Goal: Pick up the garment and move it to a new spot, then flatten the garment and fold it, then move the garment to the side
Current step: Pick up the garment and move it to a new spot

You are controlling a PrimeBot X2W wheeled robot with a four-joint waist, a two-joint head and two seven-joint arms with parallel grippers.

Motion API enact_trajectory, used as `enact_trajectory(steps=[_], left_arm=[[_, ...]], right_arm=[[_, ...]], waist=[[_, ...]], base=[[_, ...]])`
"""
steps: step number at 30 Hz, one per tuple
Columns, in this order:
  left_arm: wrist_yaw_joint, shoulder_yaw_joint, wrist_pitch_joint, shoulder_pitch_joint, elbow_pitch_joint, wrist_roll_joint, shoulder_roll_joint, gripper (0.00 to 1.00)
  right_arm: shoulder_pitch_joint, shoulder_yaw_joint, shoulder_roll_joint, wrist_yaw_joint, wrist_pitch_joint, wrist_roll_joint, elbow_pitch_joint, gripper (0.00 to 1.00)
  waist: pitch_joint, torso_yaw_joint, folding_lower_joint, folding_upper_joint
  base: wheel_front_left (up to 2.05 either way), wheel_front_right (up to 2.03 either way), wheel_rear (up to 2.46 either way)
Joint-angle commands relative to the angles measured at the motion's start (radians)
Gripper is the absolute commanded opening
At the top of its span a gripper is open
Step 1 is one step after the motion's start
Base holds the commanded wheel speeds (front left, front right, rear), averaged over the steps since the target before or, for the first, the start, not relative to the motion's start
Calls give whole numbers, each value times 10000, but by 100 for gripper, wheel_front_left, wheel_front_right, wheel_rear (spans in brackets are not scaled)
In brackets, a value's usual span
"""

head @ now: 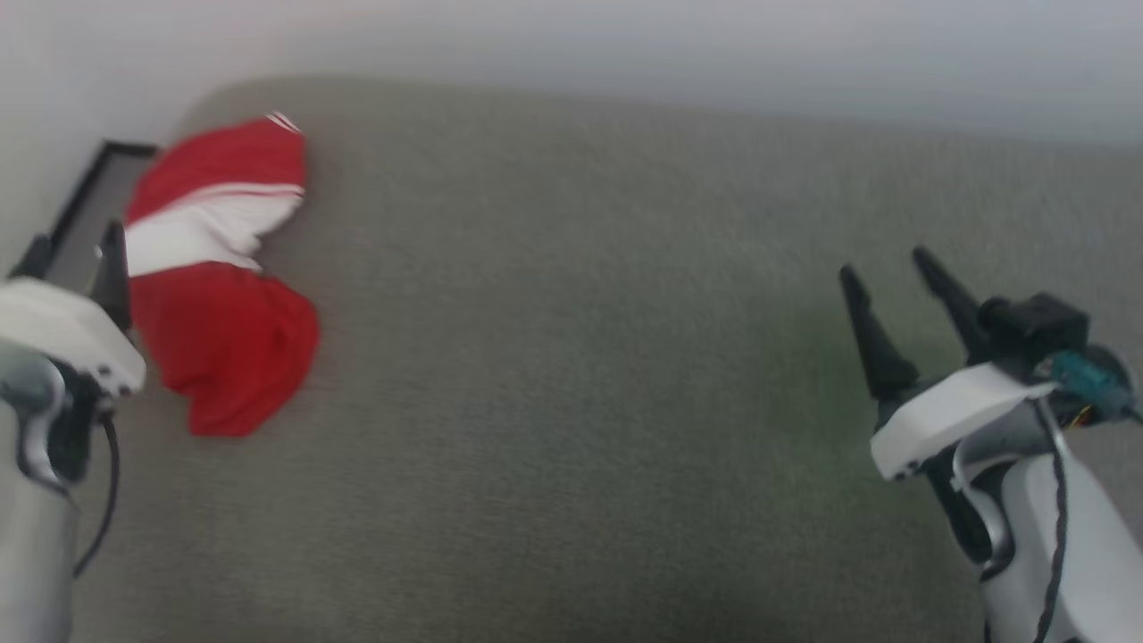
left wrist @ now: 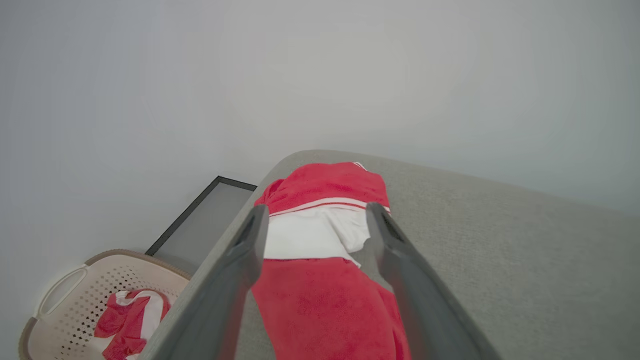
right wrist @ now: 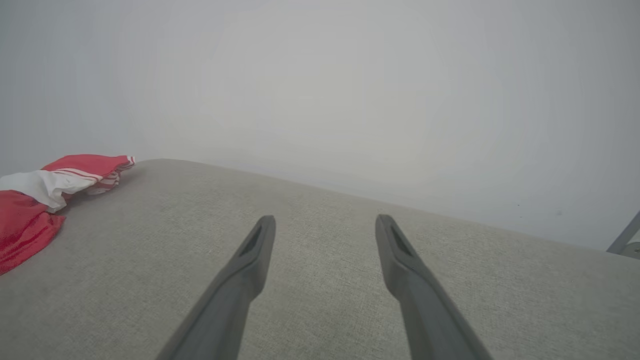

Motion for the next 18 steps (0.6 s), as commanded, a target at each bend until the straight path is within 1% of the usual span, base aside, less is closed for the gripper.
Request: enact_trajectory(steps=[1,3,5,7,8,10,11,13,18], left_arm=[[-49,-14,84,-292,231,-25,9,100],[-110,-92,283,-892,880,11,130,100],[-99,-63,483,-1479,1533,-90,175,100],[-225,-242,661,-1992,2090,3,211,100],[-203,-275,829,-2217,2458,-23,209,100],[-15,-265,1359,-2616,3239,-130,215,100],[-51,-424,1639,-2793,3573,-16,247,100],[99,-415,2159,-3264,4234,-128,240,100],[394,-545,3311,-3811,5668,-234,56,100]], right_arm=[[-160,20,-35,2,56,-3,-131,100],[-319,19,-114,2,105,-12,-307,100],[-462,10,-193,2,163,-22,-505,100],[-581,-24,-269,2,219,-62,-676,100],[-626,-37,-315,1,243,-95,-759,100],[-722,-57,-414,2,297,-132,-907,100],[-773,-67,-459,2,328,-139,-978,100],[-863,-79,-544,2,391,-113,-1137,100],[-943,-127,-711,1,492,-108,-1459,100]], waist=[[863,-547,0,0],[1291,-719,0,0],[1711,-871,0,0],[2093,-984,0,0],[2264,-1025,0,0],[2581,-1095,0,0],[2719,-1126,0,0],[2969,-1167,0,0],[3404,-1210,0,0]], base=[[0,0,0],[0,0,0],[0,0,0],[0,0,0],[0,0,0],[0,0,0],[0,0,0],[0,0,0],[0,0,0]])
